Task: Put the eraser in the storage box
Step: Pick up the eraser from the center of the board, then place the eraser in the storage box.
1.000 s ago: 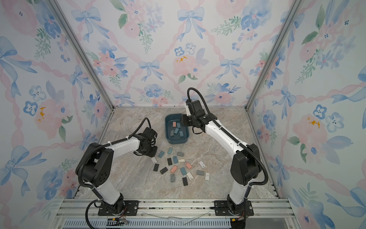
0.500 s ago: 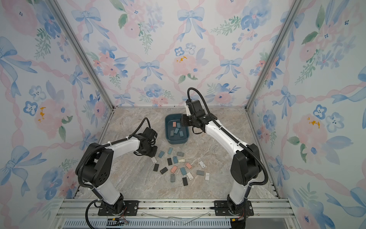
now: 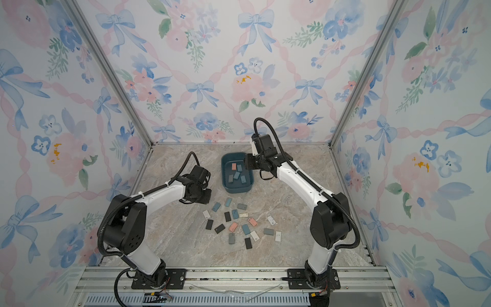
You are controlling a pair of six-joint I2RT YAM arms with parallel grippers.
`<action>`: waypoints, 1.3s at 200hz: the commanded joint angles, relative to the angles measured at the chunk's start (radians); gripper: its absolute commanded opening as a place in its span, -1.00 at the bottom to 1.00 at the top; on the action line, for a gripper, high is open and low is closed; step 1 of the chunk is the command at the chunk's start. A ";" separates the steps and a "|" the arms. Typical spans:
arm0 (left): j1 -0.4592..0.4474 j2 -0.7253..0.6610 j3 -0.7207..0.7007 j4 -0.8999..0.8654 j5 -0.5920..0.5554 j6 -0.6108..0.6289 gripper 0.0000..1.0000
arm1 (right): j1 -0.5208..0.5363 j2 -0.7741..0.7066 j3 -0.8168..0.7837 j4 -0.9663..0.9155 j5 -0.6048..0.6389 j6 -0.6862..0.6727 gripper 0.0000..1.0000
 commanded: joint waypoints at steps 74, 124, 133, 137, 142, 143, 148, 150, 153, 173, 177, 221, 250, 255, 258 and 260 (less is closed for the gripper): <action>-0.021 -0.012 0.311 -0.014 0.005 -0.079 -0.51 | -0.033 -0.087 -0.095 0.033 -0.020 0.032 -0.04; -0.072 0.174 0.546 -0.016 0.019 -0.076 -0.48 | -0.055 -0.123 -0.126 0.040 -0.027 0.030 -0.04; -0.080 0.212 0.584 -0.018 0.019 -0.081 -0.48 | -0.060 -0.138 -0.137 0.043 -0.029 0.032 -0.04; -0.083 0.229 0.600 -0.018 0.018 -0.083 -0.48 | -0.063 -0.141 -0.143 0.046 -0.029 0.034 -0.04; -0.087 0.251 0.619 -0.018 0.019 -0.087 -0.48 | -0.066 -0.147 -0.149 0.049 -0.032 0.037 -0.04; -0.088 0.254 0.623 -0.018 0.019 -0.087 -0.48 | -0.067 -0.147 -0.150 0.051 -0.032 0.038 -0.04; -0.091 0.275 0.642 -0.019 0.017 -0.091 -0.48 | -0.069 -0.152 -0.158 0.054 -0.034 0.040 -0.04; -0.092 0.284 0.648 -0.018 0.015 -0.093 -0.48 | -0.070 -0.154 -0.161 0.057 -0.037 0.041 -0.04; -0.095 0.293 0.656 -0.018 0.010 -0.096 -0.48 | -0.073 -0.157 -0.165 0.060 -0.038 0.044 -0.04; -0.110 0.371 0.715 -0.020 -0.012 -0.120 -0.49 | -0.080 -0.172 -0.184 0.069 -0.042 0.048 -0.04; -0.112 0.385 0.724 -0.020 -0.018 -0.124 -0.49 | -0.081 -0.174 -0.187 0.069 -0.042 0.049 -0.04; -0.124 0.532 0.811 -0.020 -0.079 -0.219 -0.50 | -0.101 -0.189 -0.211 0.075 -0.050 0.052 -0.04; -0.130 0.597 0.851 -0.020 -0.112 -0.258 -0.51 | -0.107 -0.192 -0.222 0.076 -0.058 0.056 -0.04; -0.130 0.607 0.857 -0.020 -0.112 -0.261 -0.50 | -0.108 -0.192 -0.224 0.076 -0.058 0.056 -0.04; -0.130 0.613 0.861 -0.021 -0.112 -0.262 -0.50 | -0.109 -0.193 -0.225 0.076 -0.059 0.055 -0.04; -0.130 0.616 0.865 -0.022 -0.114 -0.262 -0.50 | -0.109 -0.193 -0.225 0.076 -0.060 0.056 -0.04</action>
